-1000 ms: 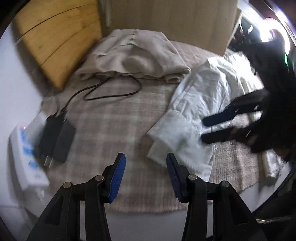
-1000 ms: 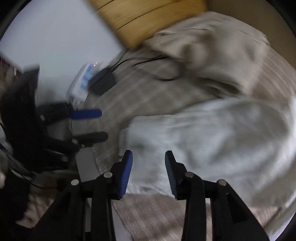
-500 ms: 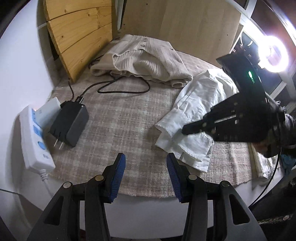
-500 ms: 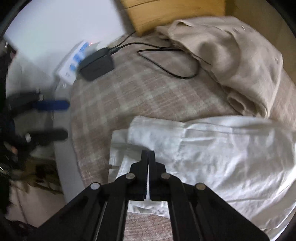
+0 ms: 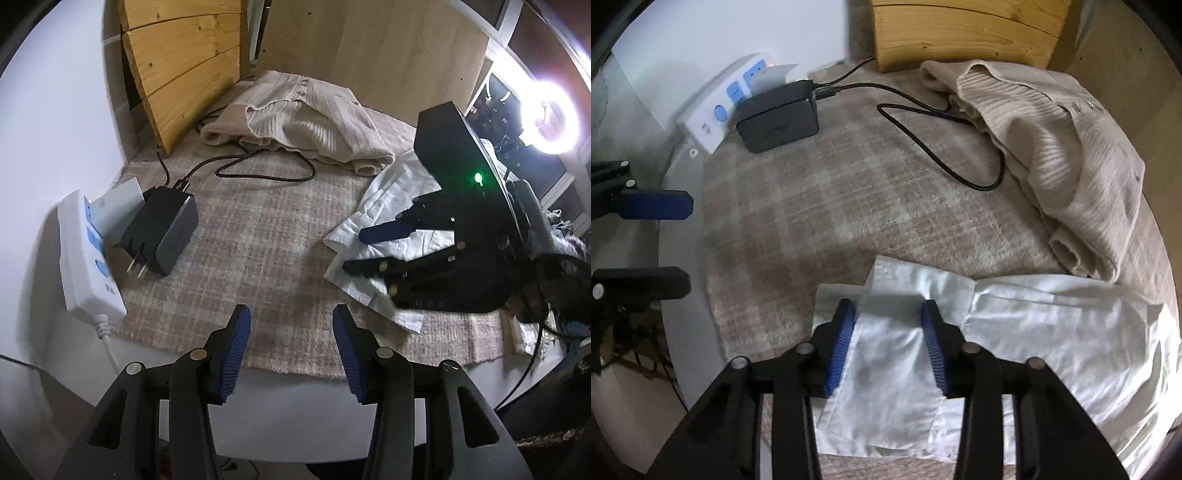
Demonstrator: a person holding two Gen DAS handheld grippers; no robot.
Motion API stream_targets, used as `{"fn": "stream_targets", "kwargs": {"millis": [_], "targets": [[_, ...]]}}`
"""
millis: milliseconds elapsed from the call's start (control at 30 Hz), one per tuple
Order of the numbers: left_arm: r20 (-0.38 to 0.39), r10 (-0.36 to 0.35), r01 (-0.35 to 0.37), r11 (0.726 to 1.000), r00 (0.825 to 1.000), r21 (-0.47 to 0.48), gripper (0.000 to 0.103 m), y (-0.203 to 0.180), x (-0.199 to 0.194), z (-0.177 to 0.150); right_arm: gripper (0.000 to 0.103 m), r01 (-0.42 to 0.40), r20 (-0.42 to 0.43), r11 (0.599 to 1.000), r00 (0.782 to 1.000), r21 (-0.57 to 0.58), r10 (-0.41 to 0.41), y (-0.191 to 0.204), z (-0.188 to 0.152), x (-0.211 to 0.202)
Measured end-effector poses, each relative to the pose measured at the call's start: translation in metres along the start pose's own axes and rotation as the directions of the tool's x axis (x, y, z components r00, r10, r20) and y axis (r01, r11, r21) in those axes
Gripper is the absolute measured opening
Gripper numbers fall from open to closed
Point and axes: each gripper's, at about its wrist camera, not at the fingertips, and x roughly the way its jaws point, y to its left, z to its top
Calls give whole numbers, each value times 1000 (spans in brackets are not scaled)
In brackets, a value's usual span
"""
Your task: Fold clothes
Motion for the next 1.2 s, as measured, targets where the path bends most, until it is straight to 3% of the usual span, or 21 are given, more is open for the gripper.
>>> {"fn": "stream_targets", "kwargs": {"millis": [33, 67, 200, 300, 500, 600, 667, 733, 800, 900, 1067, 1100, 1167, 1200], "targets": [[0, 1, -1, 1000, 1000, 2, 44, 0, 0, -1, 12, -30, 2, 999, 1000, 26, 30, -8, 0, -3], [0, -2, 2, 1000, 1000, 2, 44, 0, 0, -2, 7, -59, 4, 997, 998, 52, 59, -16, 0, -5], [-2, -13, 13, 1000, 1000, 10, 44, -3, 0, -2, 6, -176, 34, 978, 984, 114, 173, -40, -3, -20], [-4, -34, 34, 999, 999, 15, 44, -6, 1, 0, 6, -285, 43, 952, 959, 111, 282, -39, -8, -32], [-32, -43, 45, 998, 999, 49, 44, -15, 11, 3, 6, -245, -11, 970, 970, 11, 245, -20, -20, -17], [-45, -60, 63, 996, 997, 66, 44, -20, 15, 6, 13, -233, -45, 973, 972, 6, 233, -19, -21, -10], [-51, -94, 98, 992, 994, 78, 44, -25, 19, 13, 19, -294, -42, 952, 954, 79, 298, -32, -24, -20], [-58, -139, 144, 985, 989, 91, 44, -31, 24, 22, 28, -364, 24, 921, 931, 137, 364, -53, -29, -40], [-72, -166, 173, 979, 984, 110, 44, -38, 34, 33, 30, -402, 107, 894, 915, 198, 388, -82, -39, -67], [-127, -186, 204, 969, 974, 141, 47, -48, 57, 51, 29, -410, 189, 859, 911, 306, 367, -130, -56, -97], [-209, -72, 111, 977, 975, 182, 45, -52, 97, 60, 29, -234, 195, 822, 969, 519, 153, -234, -92, -126], [-200, -78, 118, 973, 977, 198, 42, -56, 96, 62, 29, -203, 187, 803, 976, 561, 116, -255, -98, -130], [-223, -82, 128, 971, 971, 204, 22, -60, 100, 61, 29, -176, 186, 757, 980, 630, 73, -295, -108, -136], [-217, -71, 118, 970, 974, 214, 18, -63, 100, 60, 29, -160, 176, 735, 983, 659, 57, -315, -111, -134]]}}
